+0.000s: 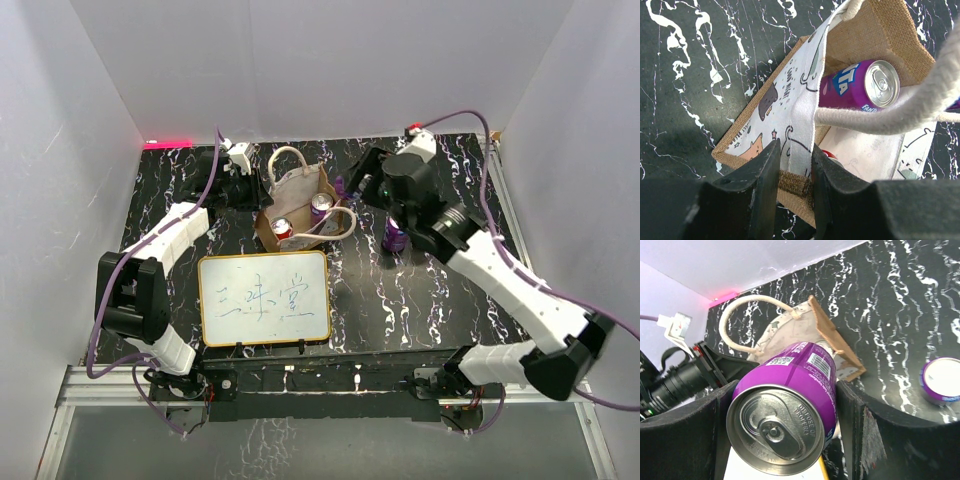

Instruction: Take the beverage out of the canvas bag

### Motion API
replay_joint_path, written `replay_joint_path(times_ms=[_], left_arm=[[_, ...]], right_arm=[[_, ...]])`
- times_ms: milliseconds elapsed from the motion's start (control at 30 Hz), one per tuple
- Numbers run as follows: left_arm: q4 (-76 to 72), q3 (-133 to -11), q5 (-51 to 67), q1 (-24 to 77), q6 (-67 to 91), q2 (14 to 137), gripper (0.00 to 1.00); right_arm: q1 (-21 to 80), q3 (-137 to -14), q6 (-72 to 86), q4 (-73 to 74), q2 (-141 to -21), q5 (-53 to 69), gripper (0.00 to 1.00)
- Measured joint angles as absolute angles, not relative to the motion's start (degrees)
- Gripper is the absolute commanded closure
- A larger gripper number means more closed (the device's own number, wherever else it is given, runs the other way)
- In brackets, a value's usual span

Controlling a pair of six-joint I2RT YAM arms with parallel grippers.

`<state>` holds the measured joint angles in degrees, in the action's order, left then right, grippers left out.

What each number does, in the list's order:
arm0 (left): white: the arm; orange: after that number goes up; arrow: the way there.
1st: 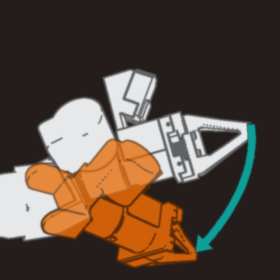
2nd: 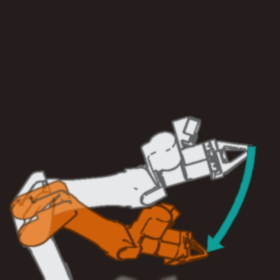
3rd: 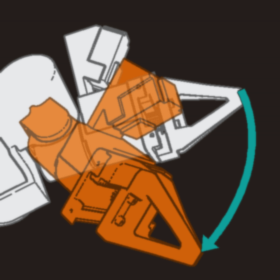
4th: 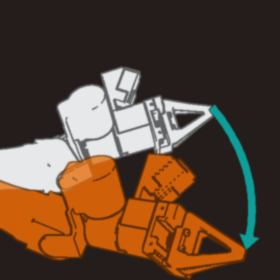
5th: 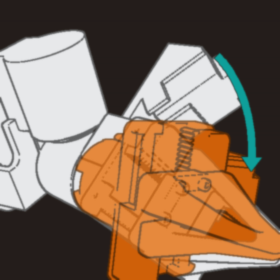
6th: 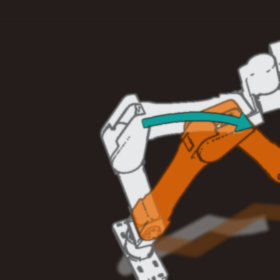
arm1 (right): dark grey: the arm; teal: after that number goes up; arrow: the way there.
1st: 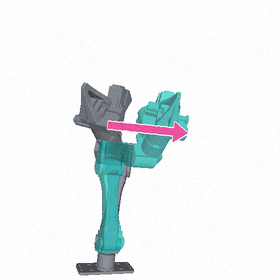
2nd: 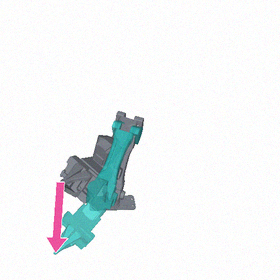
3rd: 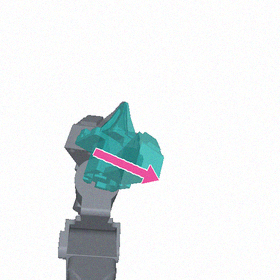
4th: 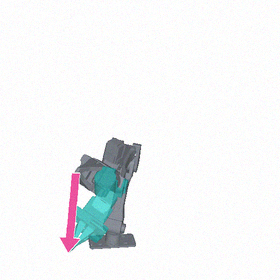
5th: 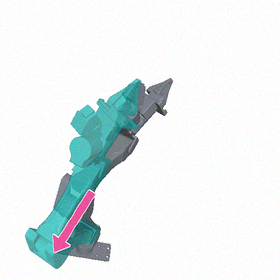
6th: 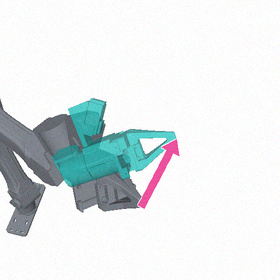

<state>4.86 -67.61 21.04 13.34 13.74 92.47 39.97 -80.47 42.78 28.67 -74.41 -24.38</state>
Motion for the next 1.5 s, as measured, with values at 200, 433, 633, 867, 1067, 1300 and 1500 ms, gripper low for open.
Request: replay_joint_path(times_ms=[200,433,633,867,1067,1300,1500], left_arm=[[4.97,-67.64,21.06,13.34,13.76,92.47,0.73],[5.02,-67.72,21.08,13.34,14.13,92.49,0.73],[4.99,-67.72,21.30,13.34,14.17,92.53,0.73],[5.02,-67.72,21.28,13.34,14.15,92.53,0.73],[5.15,-67.85,21.26,13.34,14.13,92.60,0.73],[5.26,-68.12,21.26,13.34,14.13,92.97,0.73],[5.23,-68.66,21.21,13.34,14.13,93.71,0.73]], right_arm=[[39.94,-70.08,37.65,29.98,-63.66,-26.87,0.93],[39.94,-52.82,38.28,32.86,-53.69,-30.09,0.93],[39.75,-42.74,40.60,35.53,-54.59,-31.70,0.93],[37.45,-42.19,39.62,32.58,-59.05,-33.41,0.93],[30.81,-42.19,35.77,28.03,-62.35,-26.02,0.93],[24.34,-42.19,31.90,25.39,-65.43,-19.03,0.93],[20.67,-42.19,29.63,22.33,-67.81,-13.65,0.93]])
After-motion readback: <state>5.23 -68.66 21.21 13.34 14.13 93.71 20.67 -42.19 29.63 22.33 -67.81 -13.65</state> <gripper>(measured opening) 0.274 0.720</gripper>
